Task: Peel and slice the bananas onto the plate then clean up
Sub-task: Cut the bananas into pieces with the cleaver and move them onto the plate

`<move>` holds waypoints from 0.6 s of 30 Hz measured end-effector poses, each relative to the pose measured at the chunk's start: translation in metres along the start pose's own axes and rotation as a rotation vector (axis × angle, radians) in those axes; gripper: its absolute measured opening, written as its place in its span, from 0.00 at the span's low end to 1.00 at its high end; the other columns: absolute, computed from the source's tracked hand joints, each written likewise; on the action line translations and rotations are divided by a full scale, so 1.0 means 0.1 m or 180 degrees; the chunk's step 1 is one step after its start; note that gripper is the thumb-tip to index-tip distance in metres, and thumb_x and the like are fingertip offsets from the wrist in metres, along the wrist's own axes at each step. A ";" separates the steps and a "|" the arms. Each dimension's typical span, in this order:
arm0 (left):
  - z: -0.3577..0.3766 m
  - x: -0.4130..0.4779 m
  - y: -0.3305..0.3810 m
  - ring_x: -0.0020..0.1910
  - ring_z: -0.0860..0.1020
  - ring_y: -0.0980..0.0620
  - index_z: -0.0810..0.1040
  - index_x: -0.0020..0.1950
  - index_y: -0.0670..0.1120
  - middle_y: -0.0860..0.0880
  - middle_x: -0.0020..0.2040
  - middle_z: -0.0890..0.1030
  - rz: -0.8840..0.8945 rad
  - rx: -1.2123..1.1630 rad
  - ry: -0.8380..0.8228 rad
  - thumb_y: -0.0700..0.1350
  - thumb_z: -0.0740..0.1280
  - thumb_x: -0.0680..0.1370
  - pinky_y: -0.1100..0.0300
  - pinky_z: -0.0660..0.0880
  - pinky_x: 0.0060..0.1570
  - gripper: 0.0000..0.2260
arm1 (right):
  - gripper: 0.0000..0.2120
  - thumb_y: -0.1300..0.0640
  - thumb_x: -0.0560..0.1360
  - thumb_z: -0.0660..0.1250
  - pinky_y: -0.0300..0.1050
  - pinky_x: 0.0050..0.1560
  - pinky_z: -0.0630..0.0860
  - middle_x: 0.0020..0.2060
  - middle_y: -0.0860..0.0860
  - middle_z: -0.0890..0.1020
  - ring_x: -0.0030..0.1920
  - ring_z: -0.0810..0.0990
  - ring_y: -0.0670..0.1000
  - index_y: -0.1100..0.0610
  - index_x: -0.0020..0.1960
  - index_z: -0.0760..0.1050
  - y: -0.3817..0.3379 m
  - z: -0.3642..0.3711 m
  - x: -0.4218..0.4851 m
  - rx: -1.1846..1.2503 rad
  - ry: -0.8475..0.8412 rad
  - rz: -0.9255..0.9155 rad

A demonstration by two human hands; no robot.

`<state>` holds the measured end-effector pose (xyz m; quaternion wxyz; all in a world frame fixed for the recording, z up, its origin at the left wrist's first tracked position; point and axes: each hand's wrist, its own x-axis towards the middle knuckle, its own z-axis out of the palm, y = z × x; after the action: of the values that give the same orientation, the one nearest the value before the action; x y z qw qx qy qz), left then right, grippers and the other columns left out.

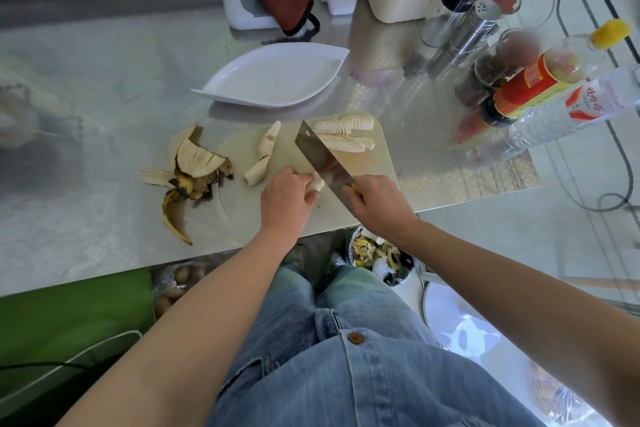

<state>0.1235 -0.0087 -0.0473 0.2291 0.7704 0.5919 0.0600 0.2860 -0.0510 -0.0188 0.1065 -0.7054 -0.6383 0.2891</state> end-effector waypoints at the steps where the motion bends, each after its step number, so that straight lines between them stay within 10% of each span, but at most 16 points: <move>1: 0.00 0.00 0.00 0.48 0.76 0.46 0.82 0.58 0.48 0.46 0.47 0.76 0.0000 -0.0003 0.0004 0.48 0.70 0.76 0.55 0.71 0.44 0.12 | 0.16 0.56 0.79 0.58 0.46 0.31 0.64 0.27 0.52 0.68 0.30 0.69 0.56 0.60 0.34 0.66 0.00 0.00 0.00 0.0001 -0.0013 0.0007; 18: 0.05 0.00 -0.03 0.46 0.77 0.47 0.80 0.52 0.45 0.47 0.46 0.78 -0.0107 -0.0216 0.0121 0.47 0.73 0.74 0.58 0.68 0.41 0.10 | 0.15 0.56 0.78 0.58 0.53 0.33 0.71 0.29 0.56 0.73 0.31 0.72 0.58 0.62 0.36 0.71 0.03 0.03 0.01 -0.0045 -0.0012 -0.0061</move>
<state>0.1223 -0.0094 -0.0531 0.2448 0.7509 0.6066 0.0907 0.2875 -0.0509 -0.0230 0.1030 -0.6994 -0.6473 0.2849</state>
